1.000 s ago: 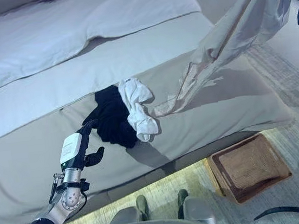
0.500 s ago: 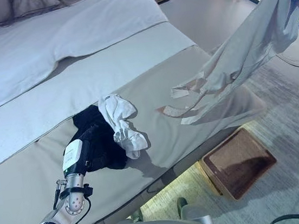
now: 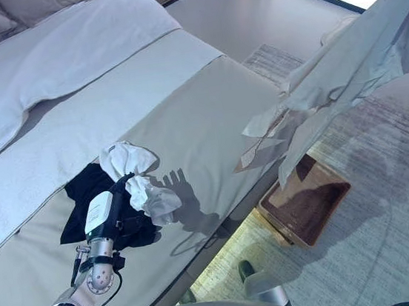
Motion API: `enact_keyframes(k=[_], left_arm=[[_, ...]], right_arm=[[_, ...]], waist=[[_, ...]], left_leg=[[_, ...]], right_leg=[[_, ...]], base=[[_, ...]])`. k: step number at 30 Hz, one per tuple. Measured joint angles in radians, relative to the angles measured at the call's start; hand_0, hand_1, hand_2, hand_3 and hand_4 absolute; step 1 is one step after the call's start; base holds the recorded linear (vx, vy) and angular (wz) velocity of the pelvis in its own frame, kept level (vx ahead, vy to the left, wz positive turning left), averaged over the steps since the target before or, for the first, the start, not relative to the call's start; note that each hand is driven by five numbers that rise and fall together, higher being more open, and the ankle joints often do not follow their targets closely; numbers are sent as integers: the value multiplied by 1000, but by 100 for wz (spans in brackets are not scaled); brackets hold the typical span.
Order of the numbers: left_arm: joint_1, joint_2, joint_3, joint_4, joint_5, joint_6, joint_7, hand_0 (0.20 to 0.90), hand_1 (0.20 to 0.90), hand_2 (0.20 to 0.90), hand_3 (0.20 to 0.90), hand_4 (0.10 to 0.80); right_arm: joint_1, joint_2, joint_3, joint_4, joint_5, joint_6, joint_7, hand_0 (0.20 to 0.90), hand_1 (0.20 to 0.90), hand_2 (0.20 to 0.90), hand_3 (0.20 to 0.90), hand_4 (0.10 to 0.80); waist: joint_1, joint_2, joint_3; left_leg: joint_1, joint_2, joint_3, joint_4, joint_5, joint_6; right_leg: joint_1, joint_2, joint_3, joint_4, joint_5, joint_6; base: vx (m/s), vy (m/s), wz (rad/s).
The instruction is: Pick up the clothes from the bed and place them into the basket
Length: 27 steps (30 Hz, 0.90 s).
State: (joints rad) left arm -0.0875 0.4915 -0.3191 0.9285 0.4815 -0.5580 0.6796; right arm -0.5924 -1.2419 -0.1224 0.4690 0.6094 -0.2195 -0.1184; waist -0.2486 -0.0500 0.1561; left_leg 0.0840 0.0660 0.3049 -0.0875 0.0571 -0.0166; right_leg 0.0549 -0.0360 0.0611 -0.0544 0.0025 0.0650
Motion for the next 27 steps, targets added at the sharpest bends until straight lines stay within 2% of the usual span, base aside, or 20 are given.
enact_keyframes(k=[5, 8, 12, 16, 19, 22, 23, 27], left_arm=[[0, 0, -12, 2, 10, -13, -11, 900, 900, 900, 900, 800], [0, 0, -19, 12, 10, -15, -12, 900, 900, 900, 900, 800], [-2, 0, -22, 29, 10, -14, -15, 900, 900, 900, 900, 800], [-2, 0, -31, 34, 10, -14, -18, 900, 900, 900, 900, 800], [-3, 0, -31, 35, 10, -14, -19, 900, 900, 900, 900, 800], [-5, 0, -31, 37, 10, -14, -19, 900, 900, 900, 900, 800], [-7, -1, -32, 37, 10, -14, -20, 900, 900, 900, 900, 800], [-10, -2, -31, 37, 10, -14, -20, 900, 900, 900, 900, 800]], right_arm=[[28, -15, -22, -6, -1, 6, -53, 300, 300, 300, 200, 100], [45, -76, -26, 2, -3, 16, -55, 300, 300, 300, 200, 100], [69, -95, -69, 2, -3, 18, -49, 300, 300, 300, 200, 100], [176, -106, -165, 3, -2, 58, 40, 300, 300, 300, 200, 100], [270, -101, -181, 3, -3, 99, 122, 300, 300, 300, 200, 100], [332, -32, -186, 4, -5, 121, 198, 300, 300, 300, 200, 100], [363, 17, -186, 4, -14, 135, 230, 300, 300, 300, 200, 100], [453, 146, -185, 4, -59, 159, 268, 300, 300, 300, 200, 100]], waist=[[-36, 32, -15], [-49, 57, -29], [-63, 62, -32], [-79, 62, -32], [-98, 61, -32], [-107, 60, -32], [-108, 60, -32], [-111, 61, -32]], left_leg=[[-6, 2, 15, -1, 0, -1], [-6, 1, 25, -1, -1, -2], [-7, 3, 39, -1, -3, -5], [-7, 3, 62, -1, -8, -12], [-4, 2, 69, -1, -8, -11], [0, 3, 83, -1, -11, -12], [0, 2, 92, -1, -12, -13], [10, 3, 103, 0, -14, -13]], right_leg=[[-14, 6, 16, 1, 0, 0], [-19, 6, 26, 1, 0, 0], [-31, 10, 41, 6, 1, 0], [-48, 11, 65, 17, 0, 0], [-52, 11, 71, 22, 0, 1], [-59, 14, 87, 24, 0, 1], [-64, 14, 96, 25, 0, 1], [-65, 16, 105, 35, 0, 1]], base=[[14, -11, -8], [-28, -13, -10], [-52, -14, -12], [-26, 1, -16], [4, 0, -11], [4, -2, -16], [5, 6, -17], [6, 22, -9]])
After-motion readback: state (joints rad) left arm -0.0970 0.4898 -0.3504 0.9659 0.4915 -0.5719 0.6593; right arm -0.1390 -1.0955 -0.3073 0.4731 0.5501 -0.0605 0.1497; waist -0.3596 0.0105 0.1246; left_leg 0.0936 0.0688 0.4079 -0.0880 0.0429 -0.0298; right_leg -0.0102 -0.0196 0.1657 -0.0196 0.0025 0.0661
